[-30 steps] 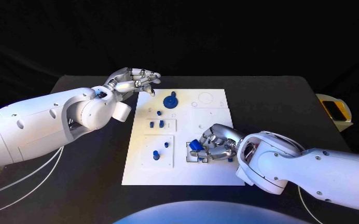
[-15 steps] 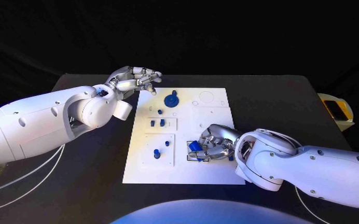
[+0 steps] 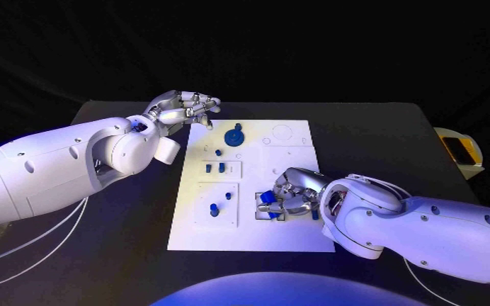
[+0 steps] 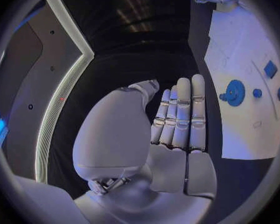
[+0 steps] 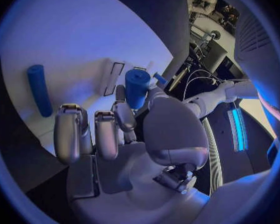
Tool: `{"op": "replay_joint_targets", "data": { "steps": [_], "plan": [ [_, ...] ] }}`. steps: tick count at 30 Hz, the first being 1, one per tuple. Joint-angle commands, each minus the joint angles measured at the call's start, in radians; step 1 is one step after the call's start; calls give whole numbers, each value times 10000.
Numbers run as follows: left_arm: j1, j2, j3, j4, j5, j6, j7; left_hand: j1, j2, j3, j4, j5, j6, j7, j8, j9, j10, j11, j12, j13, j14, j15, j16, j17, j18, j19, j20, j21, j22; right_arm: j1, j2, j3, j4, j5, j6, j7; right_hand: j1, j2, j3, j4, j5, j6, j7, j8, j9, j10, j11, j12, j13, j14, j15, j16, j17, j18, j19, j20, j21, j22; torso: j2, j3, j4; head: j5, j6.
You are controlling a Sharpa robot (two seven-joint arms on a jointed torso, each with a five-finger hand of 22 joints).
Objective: Assemble the parts on the task board
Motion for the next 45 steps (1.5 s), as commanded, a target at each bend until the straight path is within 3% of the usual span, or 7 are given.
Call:
{"op": "replay_joint_targets", "data": {
  "steps": [1, 6, 20, 33, 40, 45],
  "plan": [
    [7, 3, 7, 32, 48, 97, 63, -59, 56, 4, 45, -36, -66, -25, -36, 11, -98, -2, 64, 8, -77, 26, -25, 13, 128, 37, 62, -42, -11, -2, 4, 1, -13, -431, 225, -109, -141, 0, -263, 8, -106, -92, -9, 71, 6, -36, 10, -101, -65, 686, -70, -86, 910, -101, 233, -85, -115, 2048, -5, 3, -6, 3, -12],
    [7, -8, 7, 36, 48, 97, 60, -95, 63, 4, 78, -45, -75, -21, -31, 17, -117, 3, 87, 20, -81, 30, -13, 21, 129, 48, 68, -69, -27, -2, 11, 0, -20, -481, 243, -116, -204, 60, -736, 9, -265, -149, 3, 122, 4, -91, 21, -199, -122, 680, -62, -112, 884, -94, 220, -76, -163, 2037, 1, 10, -5, -1, -10],
    [7, -19, 7, 37, 48, 98, 48, -92, 64, 6, 77, -44, -75, -23, -30, 18, -119, 1, 90, 21, -81, 29, -11, 22, 129, 49, 68, -72, -29, -9, 22, 0, 125, -437, 33, -68, -204, 149, -1101, 20, -331, -210, 20, 146, -11, -133, 36, -274, -161, 682, -48, -116, 896, -92, 217, -64, -185, 2034, -3, 9, -3, 1, -38],
    [7, -54, 7, 34, 48, 90, 40, -87, 66, 10, 76, -43, -77, -24, -29, 19, -125, 0, 95, 24, -83, 28, -9, 24, 131, 53, 69, -79, -33, -6, -530, 2, 631, -533, -21, -34, -199, 380, -1292, 19, -214, -145, -9, 228, -5, 36, 14, -85, 44, 709, -62, -65, 998, -126, 290, -70, -11, 2084, -7, 1, -8, 11, -59],
    [7, -66, 7, 37, 48, 88, 34, -87, 66, 10, 76, -43, -77, -24, -29, 19, -125, 0, 95, 24, -83, 28, -9, 24, 131, 53, 69, -79, -33, -4, -664, 0, 722, -582, 323, -53, -124, 571, -1409, 6, -26, -115, -30, 277, -10, 106, -5, -17, 130, 716, -77, -55, 1020, -131, 303, -83, 13, 2093, -7, 3, 0, 0, -73],
    [7, -71, 7, 36, 48, 89, 24, -87, 66, 10, 76, -43, -77, -24, -29, 19, -125, 0, 95, 24, -83, 28, -9, 24, 131, 53, 69, -79, -33, -7, -678, 0, 761, -615, 452, -47, 47, 717, -1582, -3, 349, -118, -41, 311, -31, 130, -17, -7, 170, 715, -89, -60, 1019, -131, 306, -96, 12, 2095, -8, 1, -4, -16, -65]
  ]
}}
